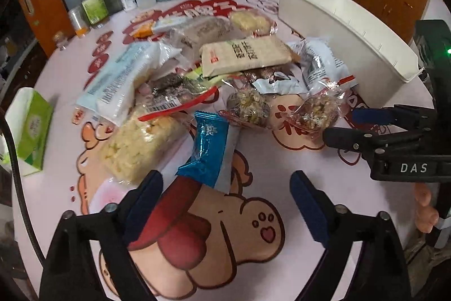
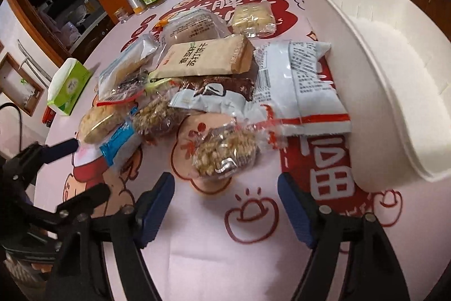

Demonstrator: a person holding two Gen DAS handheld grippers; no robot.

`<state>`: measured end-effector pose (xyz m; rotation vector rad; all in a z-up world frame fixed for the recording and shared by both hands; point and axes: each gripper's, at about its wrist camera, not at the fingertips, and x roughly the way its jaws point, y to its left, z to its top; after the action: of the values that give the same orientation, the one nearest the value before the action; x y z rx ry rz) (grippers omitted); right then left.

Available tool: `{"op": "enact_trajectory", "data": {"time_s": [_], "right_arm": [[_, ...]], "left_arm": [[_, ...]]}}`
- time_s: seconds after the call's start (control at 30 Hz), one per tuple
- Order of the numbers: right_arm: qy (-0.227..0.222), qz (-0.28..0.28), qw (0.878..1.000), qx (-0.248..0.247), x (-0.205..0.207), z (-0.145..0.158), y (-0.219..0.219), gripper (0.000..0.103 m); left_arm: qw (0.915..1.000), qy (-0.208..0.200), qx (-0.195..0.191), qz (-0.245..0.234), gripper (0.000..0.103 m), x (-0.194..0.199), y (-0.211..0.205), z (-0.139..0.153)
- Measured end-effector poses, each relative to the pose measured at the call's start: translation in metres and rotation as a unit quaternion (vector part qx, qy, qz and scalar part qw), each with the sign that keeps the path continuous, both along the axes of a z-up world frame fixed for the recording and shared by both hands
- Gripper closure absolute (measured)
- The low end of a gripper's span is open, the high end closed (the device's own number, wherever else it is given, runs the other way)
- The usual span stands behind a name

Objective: Organize snacks
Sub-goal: 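Grasp the blue wrapped cake with left tool while right tool grasps nut bag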

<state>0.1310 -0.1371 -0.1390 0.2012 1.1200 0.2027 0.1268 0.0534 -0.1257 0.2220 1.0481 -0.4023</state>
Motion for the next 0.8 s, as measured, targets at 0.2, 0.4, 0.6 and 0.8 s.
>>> {"op": "enact_trajectory", "data": {"time_s": [0.2,0.4,0.6,0.8], "right_arm": [[0.014,0.002,1.000,0.006,0.017,-0.013,0.005,0.028],[0.004,0.006,1.000,-0.001,0.025,-0.014,0.010,0.036],[0.003,0.007,1.000,-0.005,0.030,-0.014,0.013,0.042],[-0.005,0.009,1.000,-0.020,0.033,-0.015,0.014,0.051]], "left_arm": [[0.9993,0.036,-0.001,0.006,0.025,0.024,-0.002,-0.016],[0.9981,0.060,0.008,0.008,0.034,0.042,-0.008,-0.028],[0.9979,0.062,0.020,0.007,0.042,0.050,-0.014,-0.035],[0.9980,0.055,0.026,0.016,0.068,0.052,-0.014,-0.033]]}}
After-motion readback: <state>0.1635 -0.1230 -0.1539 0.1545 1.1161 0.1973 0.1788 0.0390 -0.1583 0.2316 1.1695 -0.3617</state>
